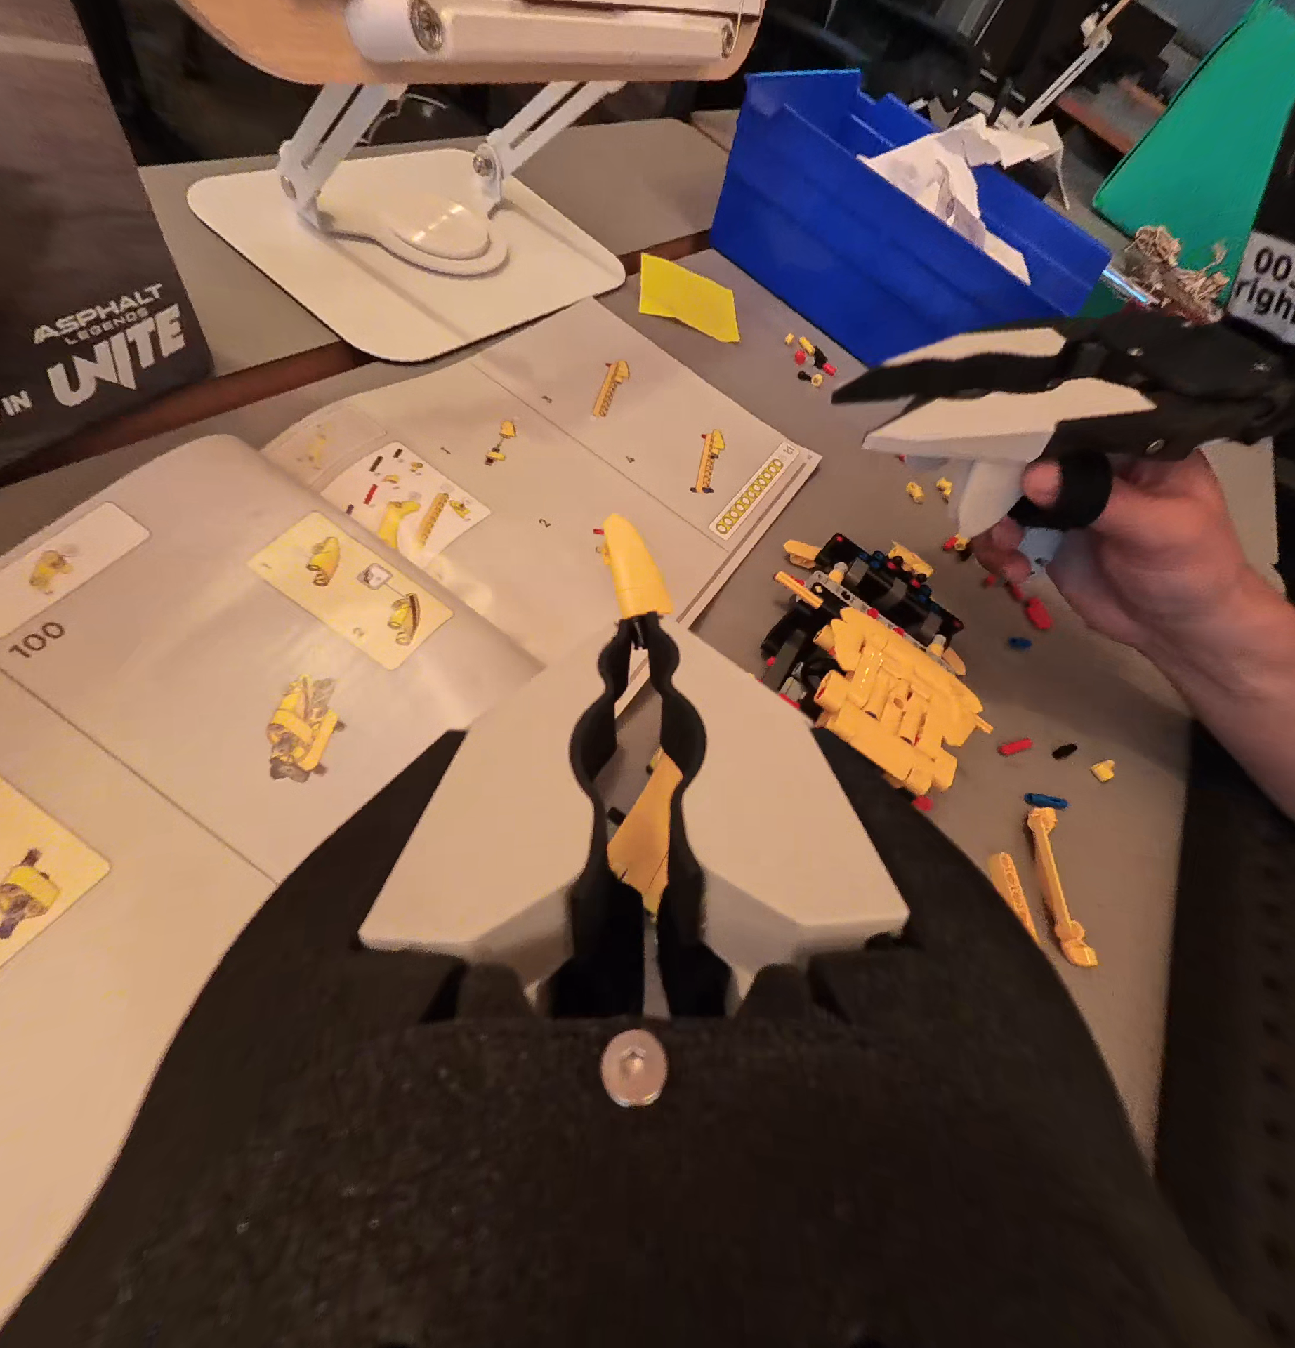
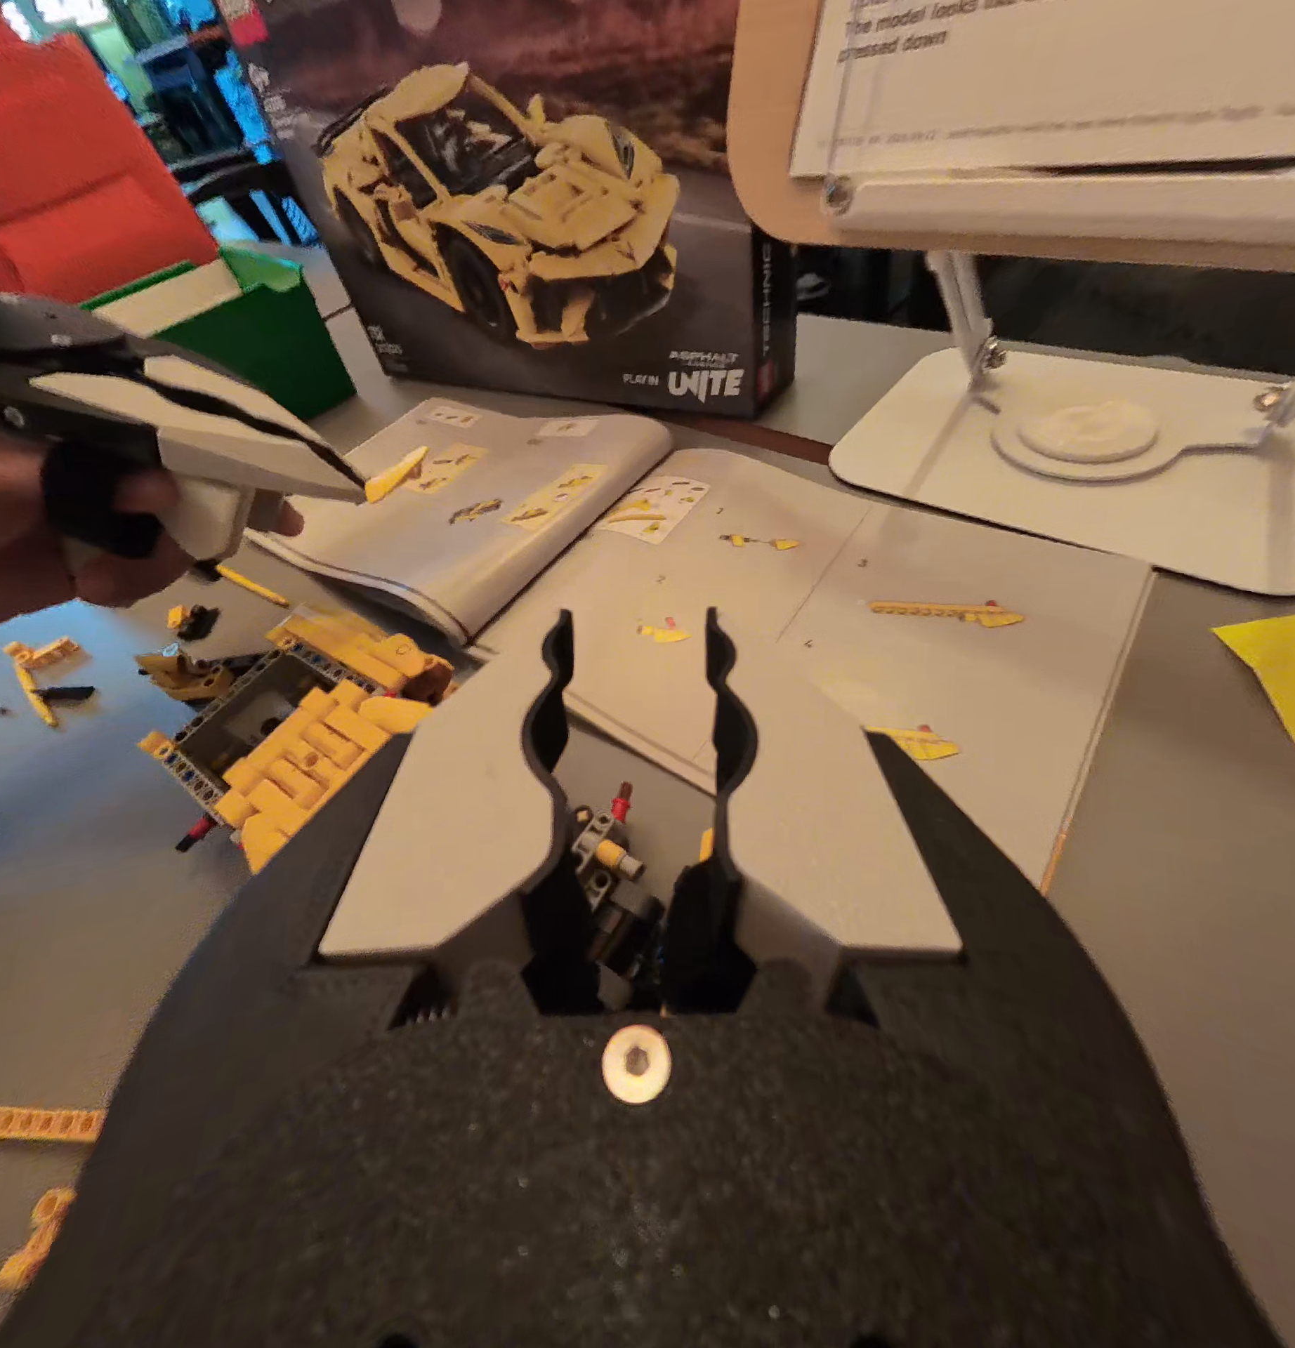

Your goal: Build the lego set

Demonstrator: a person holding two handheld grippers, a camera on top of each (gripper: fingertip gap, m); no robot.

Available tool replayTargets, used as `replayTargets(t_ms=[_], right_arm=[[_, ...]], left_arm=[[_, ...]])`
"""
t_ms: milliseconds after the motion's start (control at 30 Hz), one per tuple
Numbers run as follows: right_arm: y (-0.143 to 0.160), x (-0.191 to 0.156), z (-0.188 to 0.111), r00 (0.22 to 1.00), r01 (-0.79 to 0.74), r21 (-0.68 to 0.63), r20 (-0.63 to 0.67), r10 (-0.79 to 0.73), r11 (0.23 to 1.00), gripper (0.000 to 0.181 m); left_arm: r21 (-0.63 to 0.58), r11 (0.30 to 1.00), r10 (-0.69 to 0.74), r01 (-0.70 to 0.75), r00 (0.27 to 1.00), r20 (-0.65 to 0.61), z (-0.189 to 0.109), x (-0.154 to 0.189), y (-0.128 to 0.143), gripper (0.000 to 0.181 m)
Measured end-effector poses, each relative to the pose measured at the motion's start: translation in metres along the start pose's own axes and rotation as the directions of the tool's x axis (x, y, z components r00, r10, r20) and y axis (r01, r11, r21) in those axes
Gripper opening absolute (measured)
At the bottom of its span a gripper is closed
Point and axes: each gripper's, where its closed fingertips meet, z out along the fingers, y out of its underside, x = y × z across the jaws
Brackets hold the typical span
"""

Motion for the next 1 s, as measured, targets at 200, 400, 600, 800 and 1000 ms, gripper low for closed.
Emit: replayTargets(t_ms=[200,400,600,800,1000], right_arm=[[0.014,-0.014,0.009,0.998,0.024,-0.055,0.054,-0.021,0.998,0.028],[0.016,-0.014,0.008,0.997,0.044,-0.067,0.064,-0.040,0.997,0.029],[0.010,-0.012,0.004,0.996,-0.012,-0.041,0.090,0.016,0.999,0.029],[-0.002,-0.028,-0.008,0.978,-0.022,-0.021,0.205,0.026,1.000,0.028],[0.026,-0.078,-0.049,0.897,0.070,-0.159,0.443,0.008,0.985,0.027]], left_arm=[[-0.016,1.000,0.005,-0.004,1.000,0.024,0.007,-0.006,0.008,0.003],[-0.008,0.999,0.053,-0.053,0.998,-0.016,0.005,0.006,0.004,0.003],[0.039,0.979,0.203,-0.200,0.970,-0.135,-0.008,0.045,-0.008,0.004],[-0.010,0.927,0.304,-0.376,0.764,-0.569,-0.034,0.145,0.026,0.003],[-0.260,0.747,0.324,-0.612,0.676,-0.662,-0.034,0.181,0.118,0.004]])
